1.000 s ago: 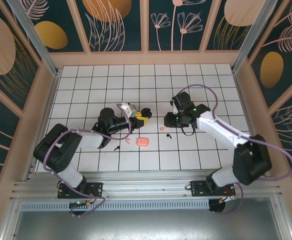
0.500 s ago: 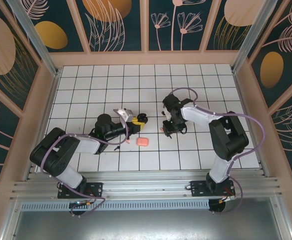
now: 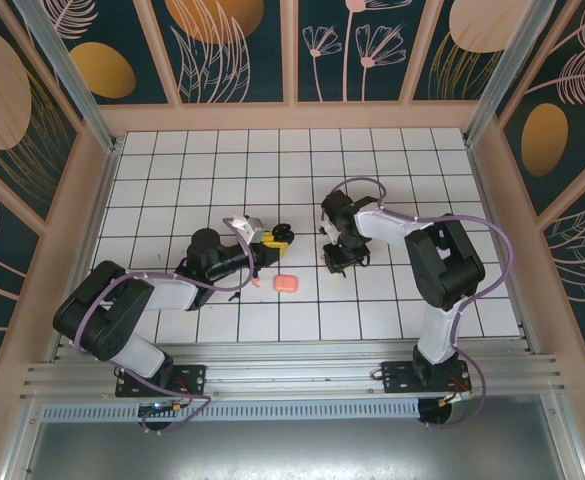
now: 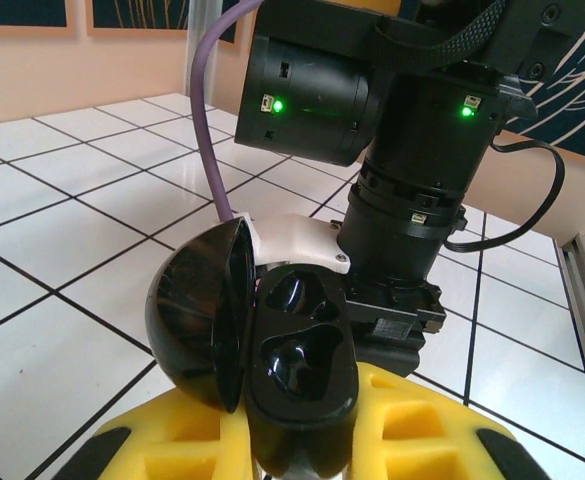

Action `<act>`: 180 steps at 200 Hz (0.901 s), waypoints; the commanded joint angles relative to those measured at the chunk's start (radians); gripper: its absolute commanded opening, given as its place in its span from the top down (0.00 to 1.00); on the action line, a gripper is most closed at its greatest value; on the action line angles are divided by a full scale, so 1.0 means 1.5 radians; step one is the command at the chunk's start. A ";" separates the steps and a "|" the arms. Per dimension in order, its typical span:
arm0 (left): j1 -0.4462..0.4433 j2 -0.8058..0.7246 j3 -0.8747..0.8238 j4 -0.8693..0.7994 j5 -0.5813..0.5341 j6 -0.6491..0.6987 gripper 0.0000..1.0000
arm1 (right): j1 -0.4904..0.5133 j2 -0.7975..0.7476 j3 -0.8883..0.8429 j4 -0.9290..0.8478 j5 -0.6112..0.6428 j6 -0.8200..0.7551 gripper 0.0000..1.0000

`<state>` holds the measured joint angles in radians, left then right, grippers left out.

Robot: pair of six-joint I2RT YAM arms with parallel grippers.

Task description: Insert the wireless bluetooth earbuds into the charging case

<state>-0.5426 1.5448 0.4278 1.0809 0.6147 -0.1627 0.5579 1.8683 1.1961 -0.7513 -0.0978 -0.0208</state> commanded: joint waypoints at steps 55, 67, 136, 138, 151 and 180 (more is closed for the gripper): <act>-0.004 -0.019 -0.002 -0.002 -0.006 0.003 0.93 | 0.018 0.011 0.011 -0.056 0.035 0.013 0.63; -0.003 -0.018 -0.002 -0.002 -0.008 0.003 0.93 | 0.021 0.011 0.011 -0.060 0.037 0.015 0.65; -0.004 -0.019 0.002 -0.013 -0.005 0.009 0.93 | 0.027 -0.015 -0.008 -0.027 0.036 0.030 0.73; -0.004 -0.019 0.002 -0.014 -0.005 0.010 0.93 | 0.027 -0.017 -0.010 -0.024 0.036 0.031 0.73; -0.004 -0.022 0.002 -0.020 -0.005 0.014 0.93 | 0.026 -0.032 -0.017 -0.006 0.034 0.036 0.75; -0.004 -0.026 0.002 -0.027 -0.007 0.018 0.93 | 0.021 -0.046 -0.020 0.009 0.031 0.047 0.69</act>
<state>-0.5426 1.5349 0.4278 1.0439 0.6109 -0.1577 0.5907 1.8469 1.1755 -0.7685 -0.0532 0.0231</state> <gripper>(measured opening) 0.169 0.290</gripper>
